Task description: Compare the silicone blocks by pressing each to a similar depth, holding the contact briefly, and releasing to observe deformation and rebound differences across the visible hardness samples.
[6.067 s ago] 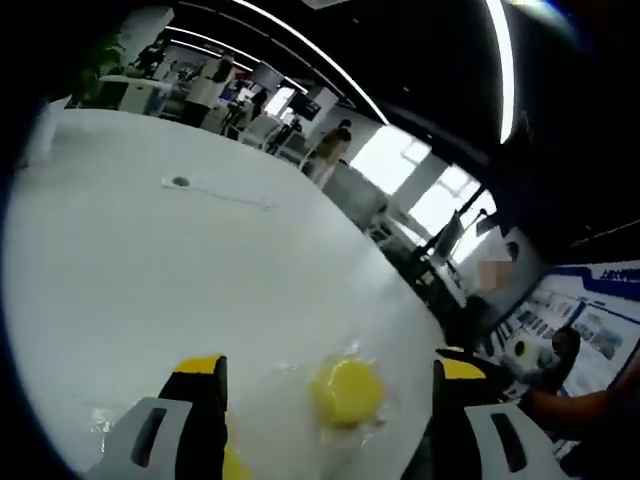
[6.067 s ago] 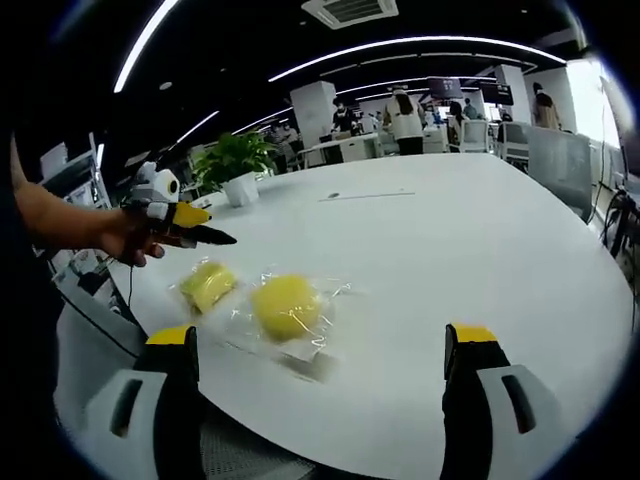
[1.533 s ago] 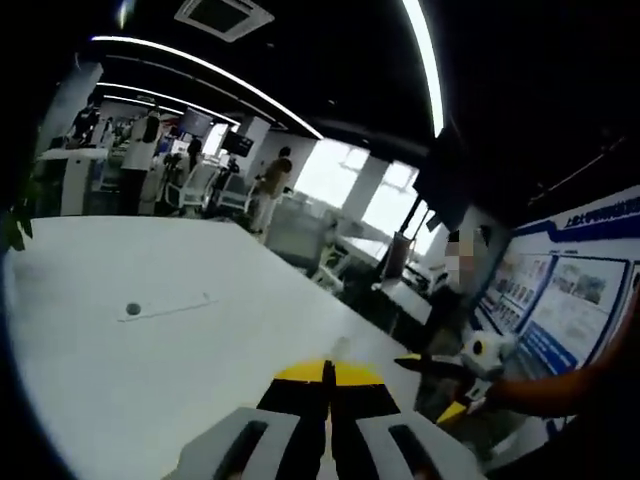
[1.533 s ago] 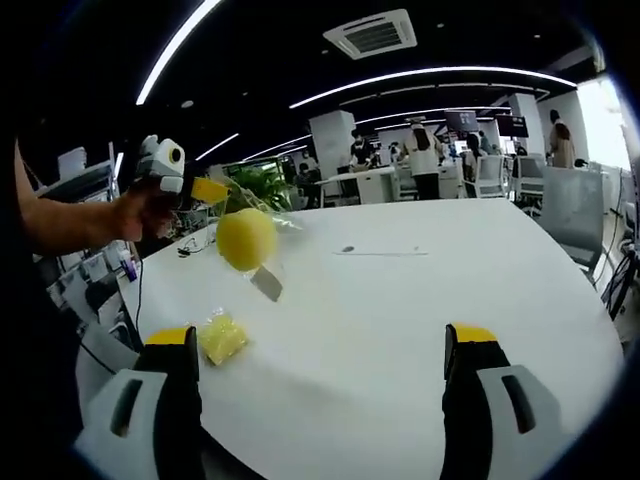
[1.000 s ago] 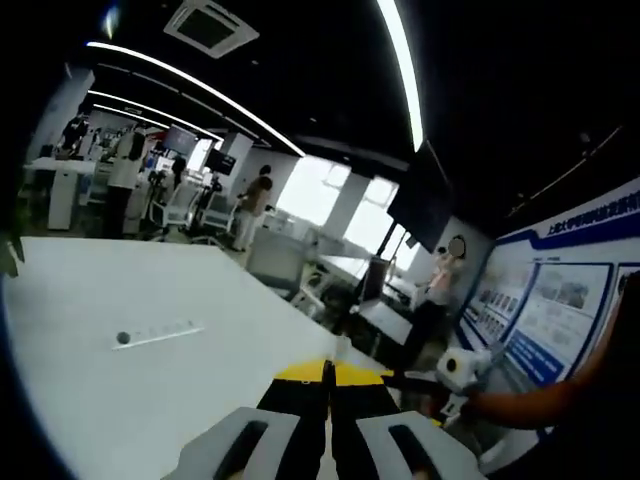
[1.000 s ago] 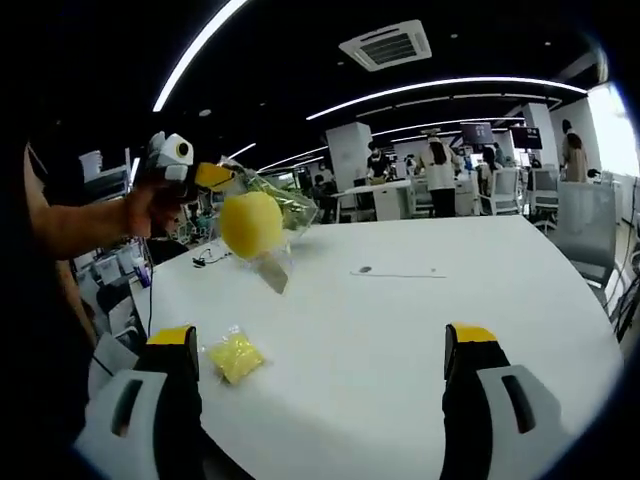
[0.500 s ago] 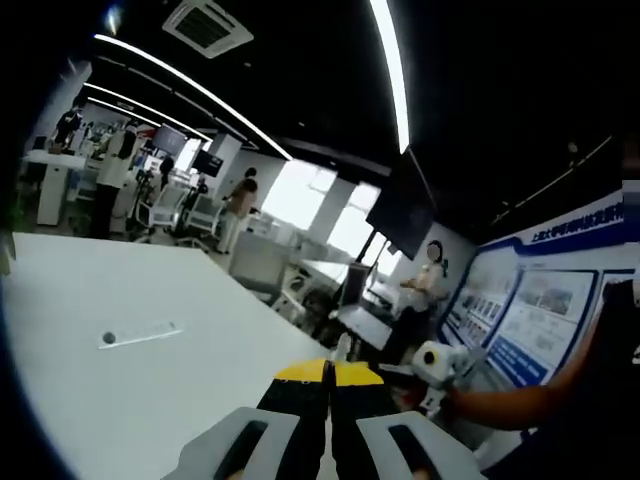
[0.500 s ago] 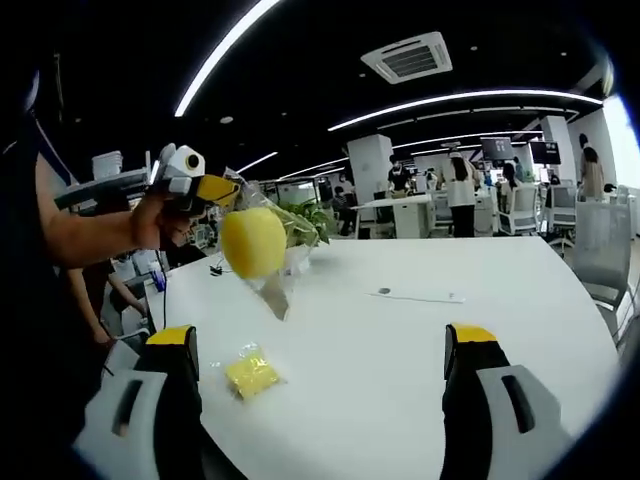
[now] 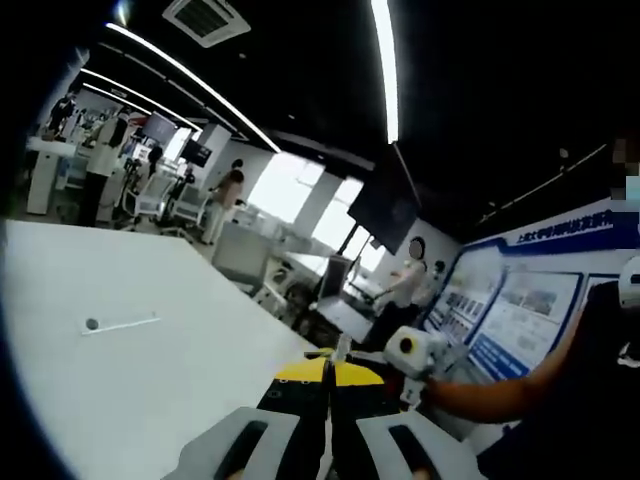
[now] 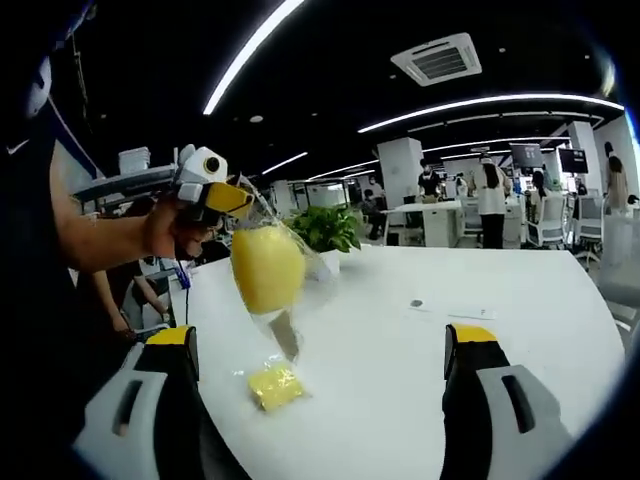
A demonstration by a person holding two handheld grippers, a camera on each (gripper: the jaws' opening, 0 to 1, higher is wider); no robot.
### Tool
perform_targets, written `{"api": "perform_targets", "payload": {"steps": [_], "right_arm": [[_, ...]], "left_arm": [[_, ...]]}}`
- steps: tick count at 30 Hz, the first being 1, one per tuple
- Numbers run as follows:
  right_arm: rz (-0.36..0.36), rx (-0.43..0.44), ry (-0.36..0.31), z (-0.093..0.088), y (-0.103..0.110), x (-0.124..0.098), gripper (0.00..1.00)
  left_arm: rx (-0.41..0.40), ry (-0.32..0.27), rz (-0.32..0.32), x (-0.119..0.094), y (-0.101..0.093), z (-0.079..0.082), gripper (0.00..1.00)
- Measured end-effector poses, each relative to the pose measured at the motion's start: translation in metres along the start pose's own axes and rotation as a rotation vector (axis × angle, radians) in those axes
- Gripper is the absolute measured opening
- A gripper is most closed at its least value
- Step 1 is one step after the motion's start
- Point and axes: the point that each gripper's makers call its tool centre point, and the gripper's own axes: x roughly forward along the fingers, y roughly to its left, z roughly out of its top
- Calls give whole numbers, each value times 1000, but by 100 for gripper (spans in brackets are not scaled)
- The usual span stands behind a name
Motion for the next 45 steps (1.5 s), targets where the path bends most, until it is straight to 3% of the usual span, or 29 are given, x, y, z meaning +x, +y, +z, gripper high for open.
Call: {"api": "perform_targets", "payload": {"steps": [6,11,14,21,31,45], "right_arm": [[43,11,-64,19,6,9,96],[157,8,-58,29,29,20,95],[211,1,-46,33,42,25,85],[301,-10,-50,34,60,35,71],[349,56,-87,41,63,41,58],[356,46,-92,38,68,44,52]], "left_arm": [[5,-10,-28,-2,-12,8,0],[-8,-20,-71,-5,-24,15,0],[-3,-22,-83,-6,-29,17,0],[-16,-29,-85,-8,-30,15,0],[-36,-29,-94,-11,-33,12,0],[-34,-36,-100,-14,-37,12,0]]}}
